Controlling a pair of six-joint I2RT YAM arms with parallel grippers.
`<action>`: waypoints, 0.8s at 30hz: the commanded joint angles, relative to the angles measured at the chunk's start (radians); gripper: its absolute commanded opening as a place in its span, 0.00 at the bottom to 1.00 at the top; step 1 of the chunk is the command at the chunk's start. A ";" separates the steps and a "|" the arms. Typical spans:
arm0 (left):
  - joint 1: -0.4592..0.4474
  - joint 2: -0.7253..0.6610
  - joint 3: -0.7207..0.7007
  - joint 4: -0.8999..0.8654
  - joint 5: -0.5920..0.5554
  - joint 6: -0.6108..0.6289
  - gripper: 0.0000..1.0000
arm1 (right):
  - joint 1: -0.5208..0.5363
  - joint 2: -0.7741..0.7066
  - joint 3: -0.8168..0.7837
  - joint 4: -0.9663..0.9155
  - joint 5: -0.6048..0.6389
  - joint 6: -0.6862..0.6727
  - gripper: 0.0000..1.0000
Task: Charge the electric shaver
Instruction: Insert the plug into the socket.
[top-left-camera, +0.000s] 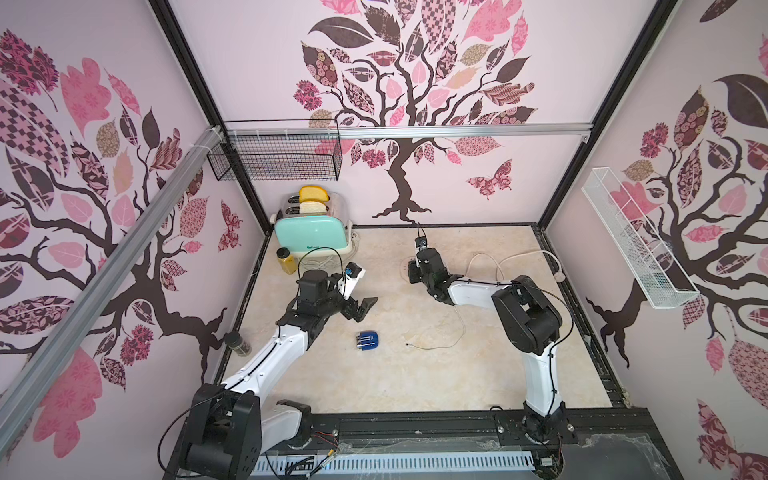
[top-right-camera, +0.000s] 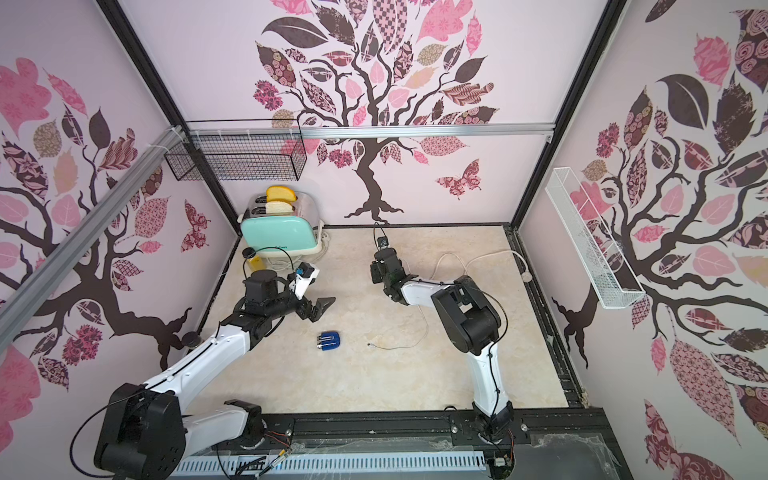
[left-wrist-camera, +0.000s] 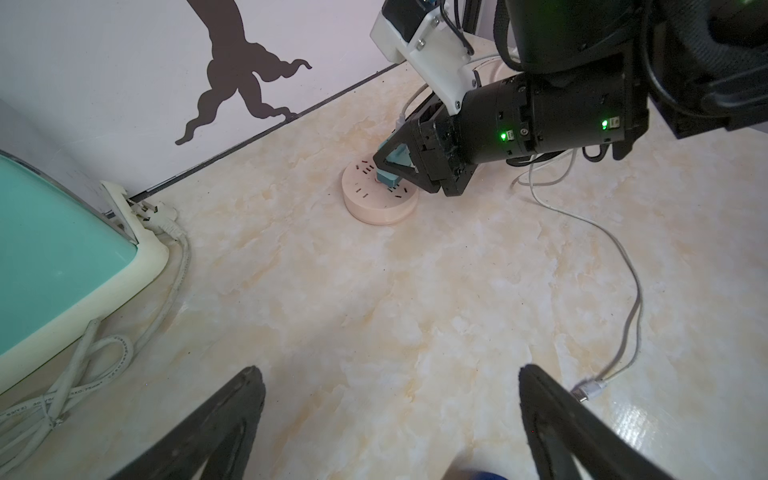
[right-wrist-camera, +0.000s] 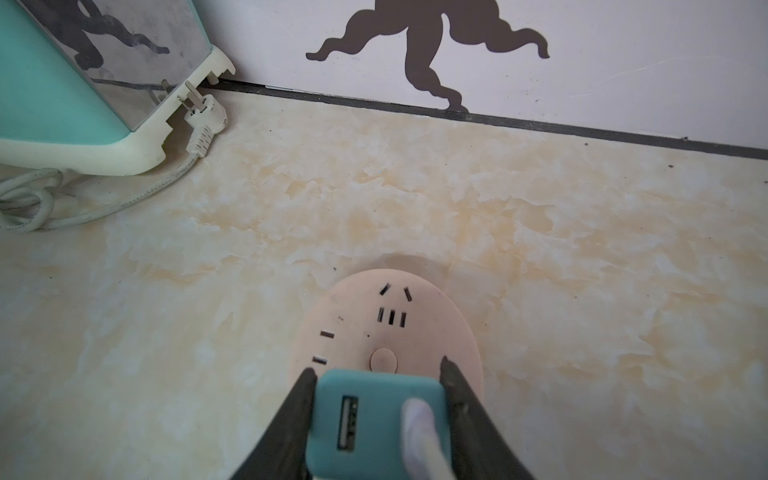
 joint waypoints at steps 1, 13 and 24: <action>0.006 -0.001 -0.006 0.021 0.011 0.009 0.98 | -0.001 0.020 0.008 -0.119 -0.028 -0.005 0.00; 0.006 0.000 -0.008 0.021 0.009 0.011 0.98 | 0.000 0.021 -0.003 -0.123 -0.065 0.015 0.00; 0.007 -0.003 -0.009 0.019 0.011 0.012 0.98 | 0.000 0.030 0.025 -0.130 -0.050 0.022 0.00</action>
